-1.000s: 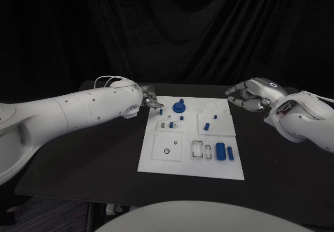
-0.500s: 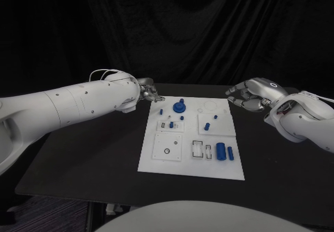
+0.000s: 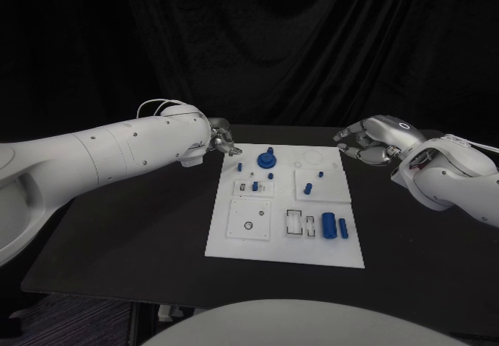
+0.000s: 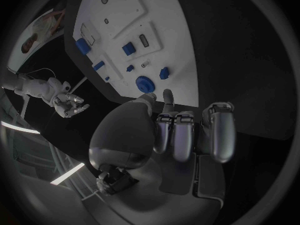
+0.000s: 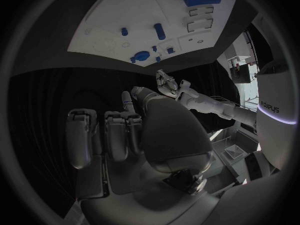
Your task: Assemble the parts on the task board
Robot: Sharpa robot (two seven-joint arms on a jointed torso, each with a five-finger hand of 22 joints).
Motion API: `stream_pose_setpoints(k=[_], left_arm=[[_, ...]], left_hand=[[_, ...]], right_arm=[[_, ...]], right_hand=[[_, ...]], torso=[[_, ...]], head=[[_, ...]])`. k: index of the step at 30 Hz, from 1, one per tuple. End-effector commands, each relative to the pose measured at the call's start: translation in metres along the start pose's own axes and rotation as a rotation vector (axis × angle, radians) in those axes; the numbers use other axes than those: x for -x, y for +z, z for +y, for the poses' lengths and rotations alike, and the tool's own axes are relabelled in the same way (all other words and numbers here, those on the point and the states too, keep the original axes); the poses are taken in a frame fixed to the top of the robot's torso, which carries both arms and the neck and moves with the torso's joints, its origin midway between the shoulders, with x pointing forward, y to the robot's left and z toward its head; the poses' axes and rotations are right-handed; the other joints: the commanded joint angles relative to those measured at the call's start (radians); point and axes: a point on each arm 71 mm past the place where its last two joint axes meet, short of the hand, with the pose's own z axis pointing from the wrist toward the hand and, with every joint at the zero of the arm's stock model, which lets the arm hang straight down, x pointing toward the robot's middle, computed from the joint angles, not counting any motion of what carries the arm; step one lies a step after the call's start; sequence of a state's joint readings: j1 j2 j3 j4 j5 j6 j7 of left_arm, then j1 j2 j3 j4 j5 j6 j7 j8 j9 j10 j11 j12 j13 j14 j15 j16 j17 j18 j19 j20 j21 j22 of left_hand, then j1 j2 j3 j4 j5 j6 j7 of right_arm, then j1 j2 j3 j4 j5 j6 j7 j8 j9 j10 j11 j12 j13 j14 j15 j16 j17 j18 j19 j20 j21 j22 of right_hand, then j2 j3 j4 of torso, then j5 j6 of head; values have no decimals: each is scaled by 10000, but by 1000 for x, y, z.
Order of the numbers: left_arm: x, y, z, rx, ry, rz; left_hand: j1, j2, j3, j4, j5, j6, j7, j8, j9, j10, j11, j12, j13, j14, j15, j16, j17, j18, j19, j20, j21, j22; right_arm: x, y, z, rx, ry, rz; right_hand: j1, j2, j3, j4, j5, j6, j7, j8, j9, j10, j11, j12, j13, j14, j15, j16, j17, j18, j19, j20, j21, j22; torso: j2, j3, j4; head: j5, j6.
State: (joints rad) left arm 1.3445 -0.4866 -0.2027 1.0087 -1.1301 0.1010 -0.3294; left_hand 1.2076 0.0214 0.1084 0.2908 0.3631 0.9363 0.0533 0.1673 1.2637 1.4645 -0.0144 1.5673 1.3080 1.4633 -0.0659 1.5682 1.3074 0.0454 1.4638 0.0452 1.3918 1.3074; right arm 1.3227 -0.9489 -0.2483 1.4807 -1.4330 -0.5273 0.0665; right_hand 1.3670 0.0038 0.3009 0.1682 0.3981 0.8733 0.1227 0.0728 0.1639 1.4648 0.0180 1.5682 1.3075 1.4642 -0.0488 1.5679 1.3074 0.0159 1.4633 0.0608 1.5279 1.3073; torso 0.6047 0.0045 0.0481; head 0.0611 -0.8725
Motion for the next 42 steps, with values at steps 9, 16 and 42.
stream_pose_setpoints(k=[9, 16, 42], left_arm=[[-5, 1, -3, 450, 308, 891], [-5, 1, -5, 347, 302, 871], [-8, 5, -10, 387, 373, 826]], left_hand=[[-121, -46, 148, -12, -181, 58, 35, -60, -6, 1063, 17, 35, 2628, 1075, 45, 26, 2634, -5, 97, 52, -76, 2041], [-366, -32, 223, 2, -487, 98, 59, -97, -8, 1063, 39, 35, 2628, 1075, 63, 26, 2634, -2, 85, 70, -93, 2036], [-987, 62, 112, -31, -1120, 148, 95, -182, 24, 1063, 77, 35, 2628, 1075, 102, 26, 2634, 2, 78, 108, -108, 2032]], right_arm=[[-1, 1, 0, -82, -20, -16], [-1, 2, 0, -80, -22, -13], [-2, 3, 3, -23, 7, 17]], right_hand=[[-108, -36, 57, 0, 45, 37, -22, -28, -13, 1060, 38, 26, 2633, 1066, 64, 29, 2634, -21, 795, 71, -52, 2453], [-114, -35, 61, -1, 47, 41, -22, -27, -15, 1060, 38, 26, 2633, 1066, 63, 29, 2634, -21, 794, 71, -53, 2452], [-118, -31, 76, -11, 51, 47, -23, -25, -18, 1060, 36, 26, 2633, 1066, 61, 29, 2634, -19, 791, 70, -59, 2450]], torso=[[38, 3, -52], [29, 7, -32], [37, -2, -18]], head=[[20, -1], [-3, -1], [-4, -1]])
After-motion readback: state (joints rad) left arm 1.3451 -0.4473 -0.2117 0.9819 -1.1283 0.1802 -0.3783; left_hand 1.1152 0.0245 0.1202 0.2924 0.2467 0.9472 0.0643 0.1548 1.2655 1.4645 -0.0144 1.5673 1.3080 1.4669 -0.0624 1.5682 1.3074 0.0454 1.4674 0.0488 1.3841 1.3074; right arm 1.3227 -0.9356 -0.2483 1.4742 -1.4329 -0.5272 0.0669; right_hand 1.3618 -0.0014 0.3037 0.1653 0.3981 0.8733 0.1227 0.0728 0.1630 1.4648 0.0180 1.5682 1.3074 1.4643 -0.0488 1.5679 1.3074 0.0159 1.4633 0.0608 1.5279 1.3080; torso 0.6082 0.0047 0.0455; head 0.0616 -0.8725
